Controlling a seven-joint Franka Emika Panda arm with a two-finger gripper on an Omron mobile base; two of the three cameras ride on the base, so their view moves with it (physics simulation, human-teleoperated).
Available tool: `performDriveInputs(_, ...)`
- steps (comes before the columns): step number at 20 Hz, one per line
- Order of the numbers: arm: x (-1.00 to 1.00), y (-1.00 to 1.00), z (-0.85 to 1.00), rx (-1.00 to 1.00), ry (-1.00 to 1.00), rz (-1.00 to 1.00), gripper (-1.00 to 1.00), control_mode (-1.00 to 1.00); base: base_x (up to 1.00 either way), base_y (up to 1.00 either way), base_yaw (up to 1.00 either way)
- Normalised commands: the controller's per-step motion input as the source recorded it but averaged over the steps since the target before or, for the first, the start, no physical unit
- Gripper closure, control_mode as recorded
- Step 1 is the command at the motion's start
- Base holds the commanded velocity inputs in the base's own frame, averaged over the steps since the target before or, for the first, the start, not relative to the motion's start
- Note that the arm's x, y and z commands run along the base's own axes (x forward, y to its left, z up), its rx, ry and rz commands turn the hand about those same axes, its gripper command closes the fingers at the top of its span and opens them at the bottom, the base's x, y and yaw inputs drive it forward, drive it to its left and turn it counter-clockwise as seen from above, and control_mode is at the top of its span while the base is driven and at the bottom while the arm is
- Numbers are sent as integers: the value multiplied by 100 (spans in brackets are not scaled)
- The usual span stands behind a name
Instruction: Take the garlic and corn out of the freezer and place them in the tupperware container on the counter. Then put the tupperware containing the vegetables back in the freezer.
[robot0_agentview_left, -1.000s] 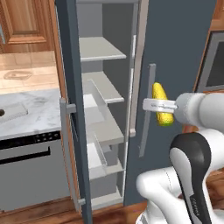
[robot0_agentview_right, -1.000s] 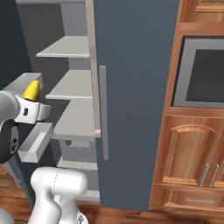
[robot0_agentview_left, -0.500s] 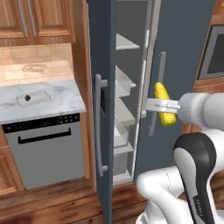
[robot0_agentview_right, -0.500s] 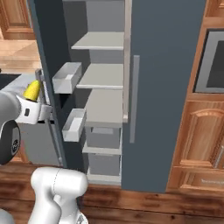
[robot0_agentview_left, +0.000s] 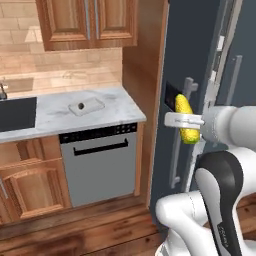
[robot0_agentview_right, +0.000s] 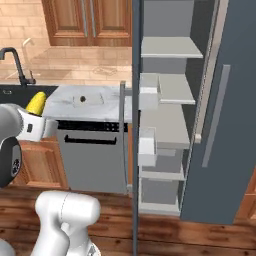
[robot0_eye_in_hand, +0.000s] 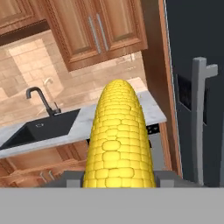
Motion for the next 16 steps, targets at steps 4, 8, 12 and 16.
performDriveInputs(4,0,0,0,0,0,0,100,100,63,96,0)
performDriveInputs(8,0,0,0,0,0,0,100,100,90,58,0)
performDriveInputs(12,0,0,0,0,0,0,100,100,99,19,0)
performDriveInputs(16,0,0,0,0,0,0,100,100,100,11,-3)
